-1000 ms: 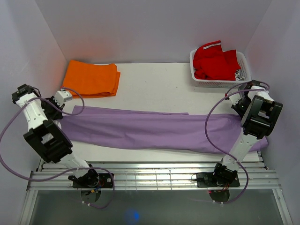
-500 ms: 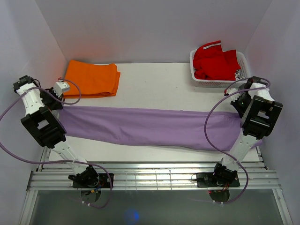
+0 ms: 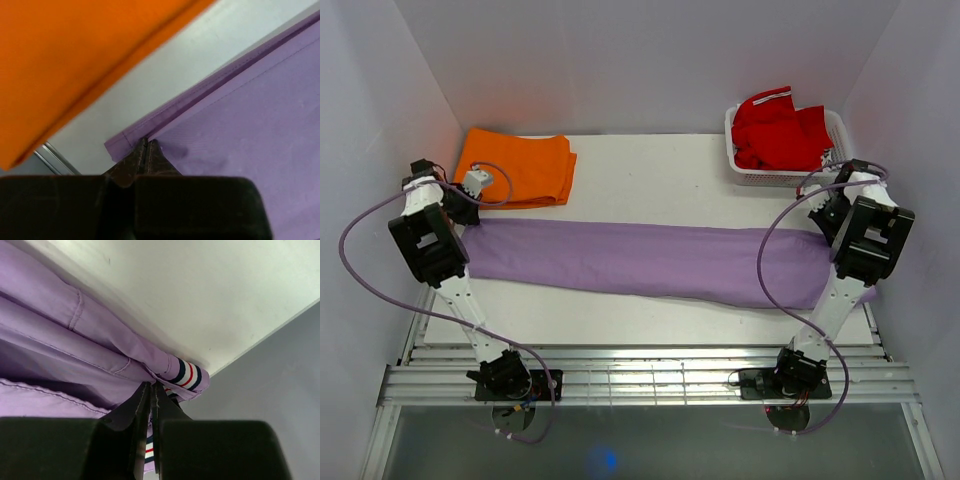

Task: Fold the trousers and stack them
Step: Fold the trousers

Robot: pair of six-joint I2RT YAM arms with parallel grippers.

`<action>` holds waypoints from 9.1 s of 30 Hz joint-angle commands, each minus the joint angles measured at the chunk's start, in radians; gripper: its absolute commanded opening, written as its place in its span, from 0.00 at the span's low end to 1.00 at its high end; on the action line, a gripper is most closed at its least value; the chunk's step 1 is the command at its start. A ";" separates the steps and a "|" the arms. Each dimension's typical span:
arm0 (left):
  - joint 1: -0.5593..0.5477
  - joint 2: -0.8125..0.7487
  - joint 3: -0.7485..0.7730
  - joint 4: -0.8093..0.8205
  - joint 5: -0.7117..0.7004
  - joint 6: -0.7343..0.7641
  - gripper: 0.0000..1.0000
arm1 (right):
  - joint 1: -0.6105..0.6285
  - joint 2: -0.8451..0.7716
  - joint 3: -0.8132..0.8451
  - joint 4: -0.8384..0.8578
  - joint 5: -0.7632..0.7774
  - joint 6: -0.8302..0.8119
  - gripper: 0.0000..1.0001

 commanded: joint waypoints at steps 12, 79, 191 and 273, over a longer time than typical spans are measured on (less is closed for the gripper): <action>-0.031 -0.091 -0.053 0.245 -0.127 -0.251 0.94 | 0.045 0.024 0.093 0.063 0.067 0.147 0.49; 0.055 -0.209 -0.346 0.260 -0.162 -0.967 0.20 | 0.261 -0.323 -0.080 -0.304 -0.369 0.082 0.51; -1.216 -0.746 -0.814 0.754 0.218 -1.077 0.98 | 0.390 -0.244 -0.056 -0.184 -0.595 0.282 0.66; -0.039 -0.323 0.053 -0.266 0.595 -1.017 0.00 | 0.333 -0.163 0.144 -0.385 -0.524 0.308 0.84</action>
